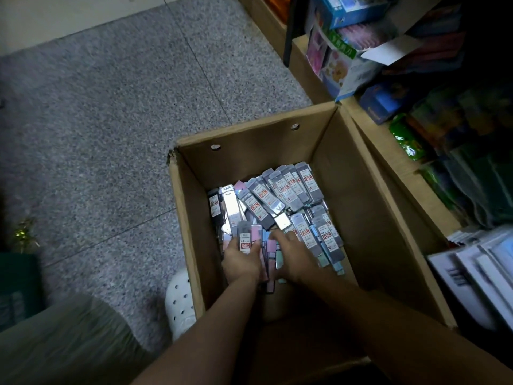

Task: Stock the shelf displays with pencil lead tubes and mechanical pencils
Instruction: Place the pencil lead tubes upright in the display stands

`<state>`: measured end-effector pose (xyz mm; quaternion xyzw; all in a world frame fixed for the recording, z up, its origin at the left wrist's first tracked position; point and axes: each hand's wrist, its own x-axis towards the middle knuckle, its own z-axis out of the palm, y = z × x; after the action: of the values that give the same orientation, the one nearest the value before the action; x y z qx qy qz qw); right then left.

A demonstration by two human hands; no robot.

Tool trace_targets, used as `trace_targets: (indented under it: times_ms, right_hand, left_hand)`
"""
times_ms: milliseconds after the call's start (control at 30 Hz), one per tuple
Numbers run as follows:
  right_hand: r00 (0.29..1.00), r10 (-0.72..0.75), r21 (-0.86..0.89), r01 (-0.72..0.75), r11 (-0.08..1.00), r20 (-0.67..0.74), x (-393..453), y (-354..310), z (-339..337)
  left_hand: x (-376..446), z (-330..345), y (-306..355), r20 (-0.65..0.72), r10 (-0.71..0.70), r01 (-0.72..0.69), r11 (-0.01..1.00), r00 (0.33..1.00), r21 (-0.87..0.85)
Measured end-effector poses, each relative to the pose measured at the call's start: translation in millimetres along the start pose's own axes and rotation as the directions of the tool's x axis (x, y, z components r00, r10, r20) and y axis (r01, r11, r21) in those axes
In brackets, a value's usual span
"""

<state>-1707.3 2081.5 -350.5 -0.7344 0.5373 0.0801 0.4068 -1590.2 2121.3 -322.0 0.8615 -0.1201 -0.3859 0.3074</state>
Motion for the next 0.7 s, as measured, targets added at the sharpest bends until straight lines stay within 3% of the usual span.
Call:
trace_targets:
  times_ms: [100, 200, 367, 467, 600, 700]
  right_hand:
    - [1.0, 0.001, 0.114, 0.001, 0.993, -0.013, -6, 1, 2]
    - [0.995, 0.093, 0.355, -0.079, 0.931, -0.024, -8, 6, -7]
    - [0.965, 0.212, 0.594, -0.08, 0.801, -0.156, -29, 4, -48]
    - [0.947, 0.182, 0.605, 0.015, 0.796, -0.264, -58, -3, -96]
    - [0.883, 0.116, 0.577, 0.193, 0.794, -0.456, -112, -22, -172]
    - [0.817, 0.074, 0.483, 0.263, 0.835, -0.572, -158, -41, -221]
  left_hand:
    - [0, -4, -4, -0.013, -0.01, 0.01, 1.0, 1.0, 0.005]
    - [-4, -5, 1, 0.014, 0.011, -0.011, 1.0, 1.0, 0.012]
    - [-26, -14, 43, 0.241, 0.169, -0.178, 0.984, 0.956, 0.016]
    - [-49, -22, 87, 0.447, 0.298, -0.34, 0.94, 0.844, 0.015]
    - [-89, -40, 164, 0.662, 0.425, -0.559, 0.829, 0.617, -0.011]
    - [-123, -52, 214, 0.768, 0.452, -0.649, 0.759, 0.454, -0.064]
